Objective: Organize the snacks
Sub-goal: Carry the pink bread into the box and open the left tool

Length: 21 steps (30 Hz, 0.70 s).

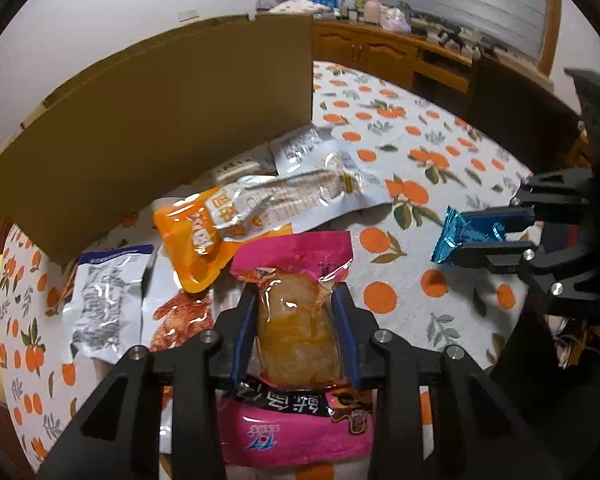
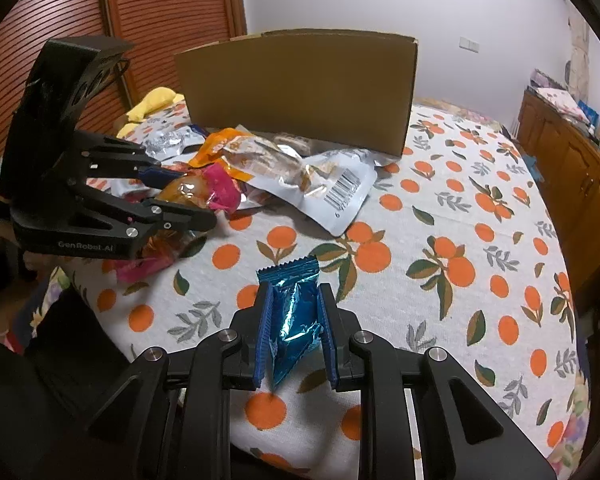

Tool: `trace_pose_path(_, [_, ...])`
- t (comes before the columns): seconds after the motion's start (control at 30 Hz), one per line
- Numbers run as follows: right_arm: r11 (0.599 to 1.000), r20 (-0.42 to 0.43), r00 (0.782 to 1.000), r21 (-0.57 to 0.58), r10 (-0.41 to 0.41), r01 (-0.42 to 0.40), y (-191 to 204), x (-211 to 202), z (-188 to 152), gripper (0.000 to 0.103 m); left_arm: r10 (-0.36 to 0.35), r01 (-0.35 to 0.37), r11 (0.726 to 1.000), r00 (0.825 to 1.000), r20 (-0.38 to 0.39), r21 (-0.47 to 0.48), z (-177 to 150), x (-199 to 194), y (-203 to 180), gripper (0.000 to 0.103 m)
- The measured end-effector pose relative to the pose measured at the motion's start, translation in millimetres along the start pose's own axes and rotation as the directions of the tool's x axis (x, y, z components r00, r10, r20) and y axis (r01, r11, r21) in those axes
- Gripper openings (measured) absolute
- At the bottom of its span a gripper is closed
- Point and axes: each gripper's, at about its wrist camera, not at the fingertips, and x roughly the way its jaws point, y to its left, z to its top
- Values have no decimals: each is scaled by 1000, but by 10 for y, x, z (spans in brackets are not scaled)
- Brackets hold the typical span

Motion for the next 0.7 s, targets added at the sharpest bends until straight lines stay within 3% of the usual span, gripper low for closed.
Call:
trace_pose_path(0.2, [1000,27,1000,4,1,-1,46,-50,70,20,3,0,999,997,79,-47,50,-244,38,34])
trace_pose_path(0.3, [1000,42,999,7,0,0,53,-78,129,20,39,-29,997,990,136,-76,101,-415,75,34])
trace_pose_path(0.7, [999,116,993,-25,-28,31,9,-222,534,20,45,-20,995,959,279,-95,572,-760,354,34])
